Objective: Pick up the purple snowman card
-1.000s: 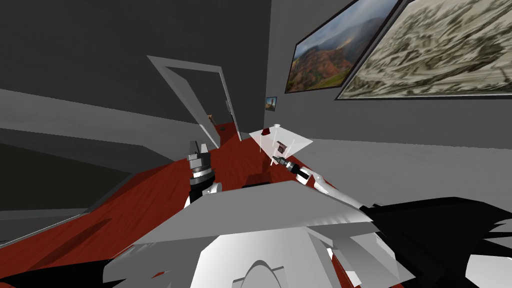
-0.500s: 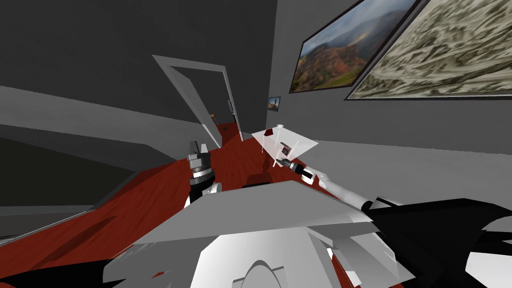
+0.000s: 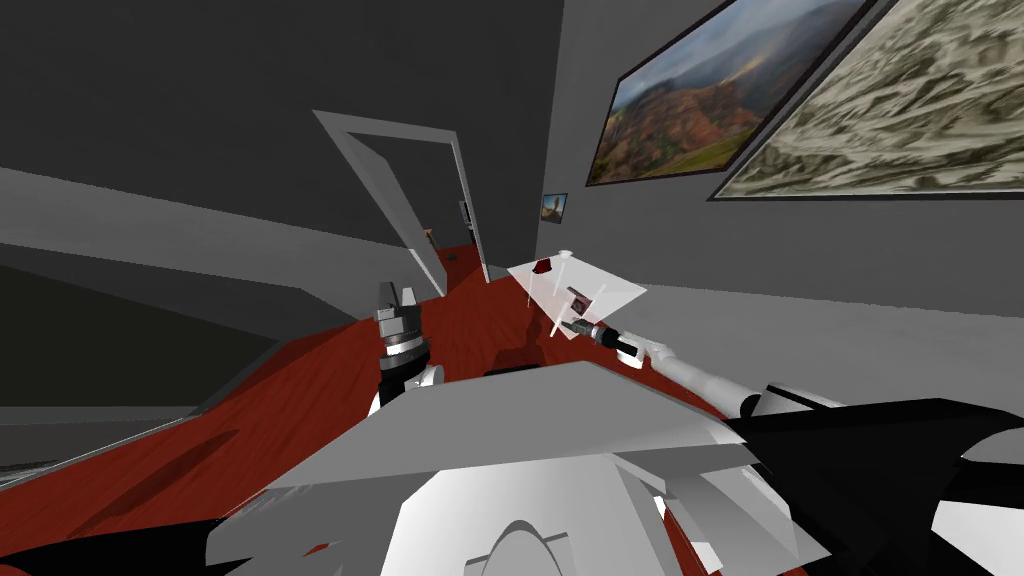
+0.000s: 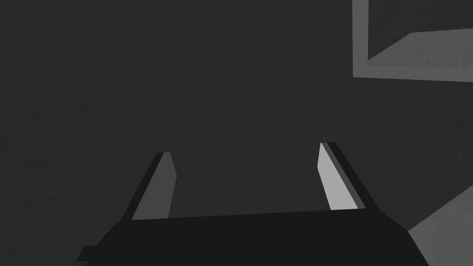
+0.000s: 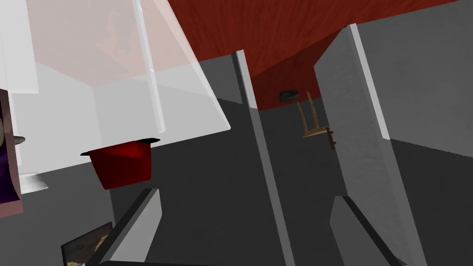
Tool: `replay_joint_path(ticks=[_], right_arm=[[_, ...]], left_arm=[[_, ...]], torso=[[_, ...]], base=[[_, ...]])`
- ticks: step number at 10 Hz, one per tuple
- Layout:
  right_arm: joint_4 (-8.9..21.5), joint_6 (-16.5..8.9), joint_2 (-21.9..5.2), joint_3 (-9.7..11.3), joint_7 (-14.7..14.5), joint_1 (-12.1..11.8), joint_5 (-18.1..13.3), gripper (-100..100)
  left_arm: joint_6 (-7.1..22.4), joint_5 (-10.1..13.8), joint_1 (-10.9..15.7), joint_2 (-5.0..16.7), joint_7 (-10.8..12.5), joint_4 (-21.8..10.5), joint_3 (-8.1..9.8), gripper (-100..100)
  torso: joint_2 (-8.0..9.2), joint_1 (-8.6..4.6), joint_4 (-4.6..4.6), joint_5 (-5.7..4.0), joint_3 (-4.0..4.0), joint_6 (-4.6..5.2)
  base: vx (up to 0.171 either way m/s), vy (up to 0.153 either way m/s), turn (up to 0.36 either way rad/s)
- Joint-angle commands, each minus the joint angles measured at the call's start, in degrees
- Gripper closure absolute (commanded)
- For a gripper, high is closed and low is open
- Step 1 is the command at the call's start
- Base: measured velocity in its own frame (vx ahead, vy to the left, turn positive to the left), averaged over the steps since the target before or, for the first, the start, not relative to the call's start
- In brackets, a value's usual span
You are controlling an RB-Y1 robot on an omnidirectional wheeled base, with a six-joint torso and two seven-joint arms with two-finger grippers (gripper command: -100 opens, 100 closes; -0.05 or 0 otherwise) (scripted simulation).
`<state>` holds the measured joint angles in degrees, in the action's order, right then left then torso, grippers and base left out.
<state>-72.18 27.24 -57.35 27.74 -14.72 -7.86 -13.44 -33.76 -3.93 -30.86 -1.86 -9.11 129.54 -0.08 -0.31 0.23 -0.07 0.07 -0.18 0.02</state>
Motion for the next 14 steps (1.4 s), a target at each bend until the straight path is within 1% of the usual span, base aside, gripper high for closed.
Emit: replay_joint_path(ticks=[1, 2, 3, 4, 6, 7, 8, 9, 10, 11, 12, 13, 14], right_arm=[[2.9, -0.1, -2.9, 1.8, -0.9, 0.7, -0.9, -100], [4.2, -0.1, -2.9, 1.8, -0.9, 0.7, -0.9, -100], [6.5, -0.1, -5.2, 3.3, -1.5, 1.3, -1.6, -100], [6.9, -0.1, -5.5, 3.3, -1.5, 1.3, -1.6, -100], [10.9, 0.0, -9.9, 6.3, -2.6, 2.1, -2.9, -100], [12.1, 0.0, -10.3, 6.3, -2.6, 2.1, -2.9, -100], [14.2, 0.1, -11.9, 7.9, -3.1, 2.4, -3.4, -100], [14.4, 0.1, -12.4, 7.9, -3.1, 2.4, -3.4, -100], [16.6, 0.1, -14.3, 9.4, -3.4, 2.5, -3.9, -100], [16.6, 0.1, -14.4, 9.4, -3.4, 2.5, -3.9, -100], [18.6, 0.3, -16.1, 10.8, -3.8, 2.6, -4.3, -100], [18.6, 0.3, -16.1, 10.8, -3.8, 2.6, -4.3, -100], [20.2, 0.4, -17.5, 12.2, -4.0, 2.6, -4.7, -100]], left_arm=[[0.0, 0.0, 0.0, 0.0, 0.0, 0.0, 0.00, 0], [0.0, 0.0, 0.0, 0.0, 0.0, 0.0, 0.00, 0], [0.0, 0.0, 0.0, 0.0, 0.0, 0.0, 0.00, 0], [0.0, 0.0, 0.0, 0.0, 0.0, 0.0, 0.00, 0], [0.0, 0.0, 0.0, 0.0, 0.0, 0.0, 0.00, 0], [0.0, 0.0, 0.0, 0.0, 0.0, 0.0, 0.00, 0], [0.0, 0.0, 0.0, 0.0, 0.0, 0.0, 0.00, 0], [0.0, 0.0, 0.0, 0.0, 0.0, 0.0, 0.00, 0], [0.0, 0.0, 0.0, 0.0, 0.0, 0.0, 0.01, 0], [0.0, 0.0, 0.0, 0.0, 0.0, 0.0, 0.01, 0], [0.0, 0.0, 0.0, 0.0, 0.0, 0.0, 0.01, 0], [0.0, 0.0, 0.0, 0.0, 0.0, 0.0, 0.01, 0], [0.0, 0.0, 0.0, 0.0, 0.0, 0.0, 0.01, 0]], torso=[[0.00, 0.00, 0.00, 0.00, 0.00, 0.00], [-0.01, 0.03, 0.01, 0.02, 0.00, 0.00], [0.07, -0.05, 0.01, 0.00, 0.04, 0.02], [-0.04, -0.01, 0.00, 0.01, -0.01, 0.00], [-0.07, 0.02, -0.01, 0.01, -0.03, 0.01], [-0.19, 0.06, -0.04, 0.02, -0.11, -0.01], [-0.13, 0.01, -0.03, 0.01, -0.08, 0.01], [-0.21, -0.07, -0.03, 0.01, -0.11, -0.01], [-0.10, -0.16, -0.03, -0.04, -0.07, 0.02], [-0.10, -0.18, -0.02, -0.03, -0.05, 0.01], [-0.02, -0.14, -0.01, -0.02, -0.01, 0.01], [-0.10, -0.14, -0.01, -0.01, -0.05, 0.01], [-0.04, -0.16, -0.02, -0.05, -0.03, 0.01]], base=[[0.093, 0.083, 0.050], [0.077, 0.056, 0.034], [0.118, 0.070, 0.071], [0.104, 0.060, 0.031], [0.146, 0.086, 0.069], [0.133, 0.066, 0.034], [0.159, 0.045, 0.040], [0.124, 0.019, 0.032], [0.124, 0.021, 0.052], [0.106, 0.028, 0.030], [0.140, 0.027, 0.048], [0.116, 0.020, 0.022], [0.116, 0.019, 0.041]])
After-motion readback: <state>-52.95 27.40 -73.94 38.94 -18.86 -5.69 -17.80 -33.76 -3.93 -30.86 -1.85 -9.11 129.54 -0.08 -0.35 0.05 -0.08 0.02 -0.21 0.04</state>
